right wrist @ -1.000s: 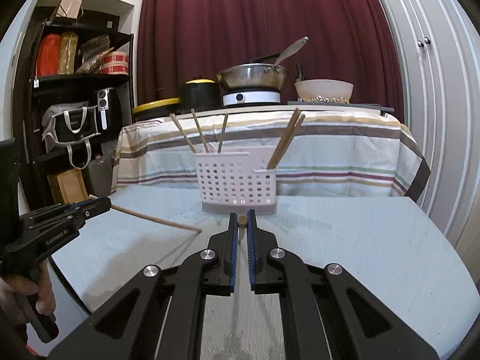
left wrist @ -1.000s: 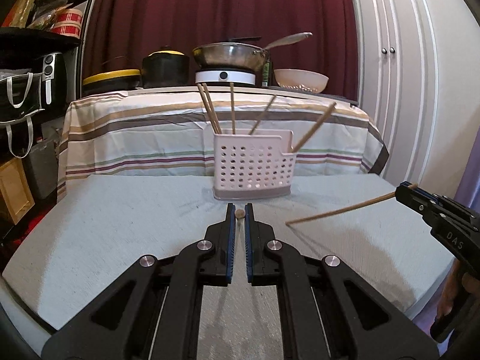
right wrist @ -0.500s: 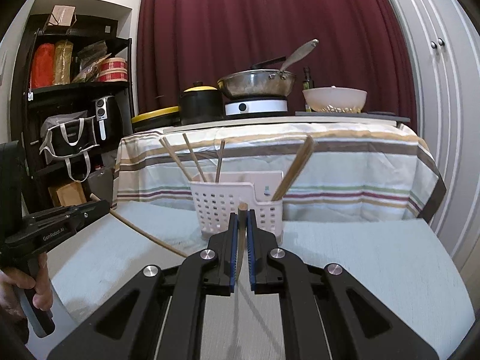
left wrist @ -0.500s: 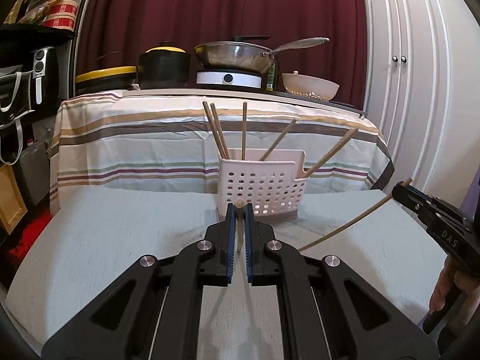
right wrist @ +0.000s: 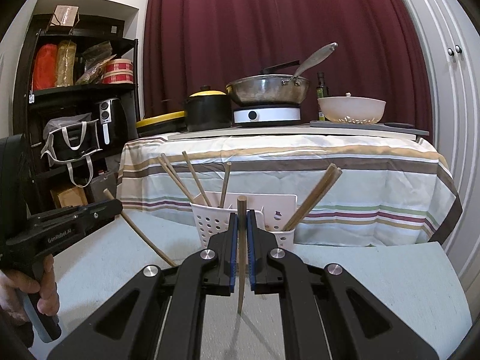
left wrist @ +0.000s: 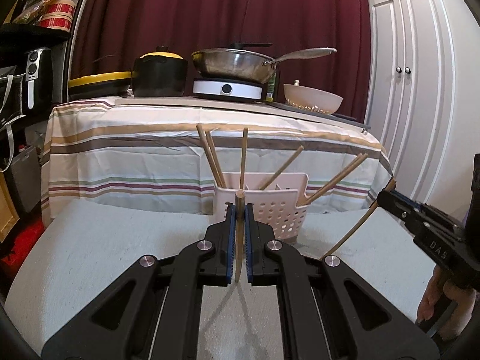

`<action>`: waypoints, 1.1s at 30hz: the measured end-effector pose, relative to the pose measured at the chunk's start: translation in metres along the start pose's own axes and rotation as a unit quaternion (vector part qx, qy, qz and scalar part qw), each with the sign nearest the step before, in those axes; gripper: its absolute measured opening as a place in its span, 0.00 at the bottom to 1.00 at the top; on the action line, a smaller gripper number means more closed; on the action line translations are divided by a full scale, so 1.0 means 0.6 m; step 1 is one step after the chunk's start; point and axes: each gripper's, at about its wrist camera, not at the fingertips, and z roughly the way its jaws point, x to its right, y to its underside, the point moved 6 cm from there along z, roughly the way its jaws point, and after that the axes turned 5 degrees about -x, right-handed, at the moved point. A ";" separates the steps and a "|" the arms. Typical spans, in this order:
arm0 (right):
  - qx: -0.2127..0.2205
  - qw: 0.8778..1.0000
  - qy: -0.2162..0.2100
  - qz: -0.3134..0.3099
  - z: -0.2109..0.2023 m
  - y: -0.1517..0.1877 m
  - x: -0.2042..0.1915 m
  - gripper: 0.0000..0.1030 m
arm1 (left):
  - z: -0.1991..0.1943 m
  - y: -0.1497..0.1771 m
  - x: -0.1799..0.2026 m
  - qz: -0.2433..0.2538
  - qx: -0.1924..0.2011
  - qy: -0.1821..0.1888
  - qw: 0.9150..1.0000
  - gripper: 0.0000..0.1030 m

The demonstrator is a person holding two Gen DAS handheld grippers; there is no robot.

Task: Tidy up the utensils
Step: 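Lift both held chopsticks and lower them into the pink holder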

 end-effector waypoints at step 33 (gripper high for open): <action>0.103 0.994 0.020 -0.035 0.036 -0.252 0.036 0.06 | -0.017 -0.326 0.051 0.033 0.158 0.030 0.986 0.06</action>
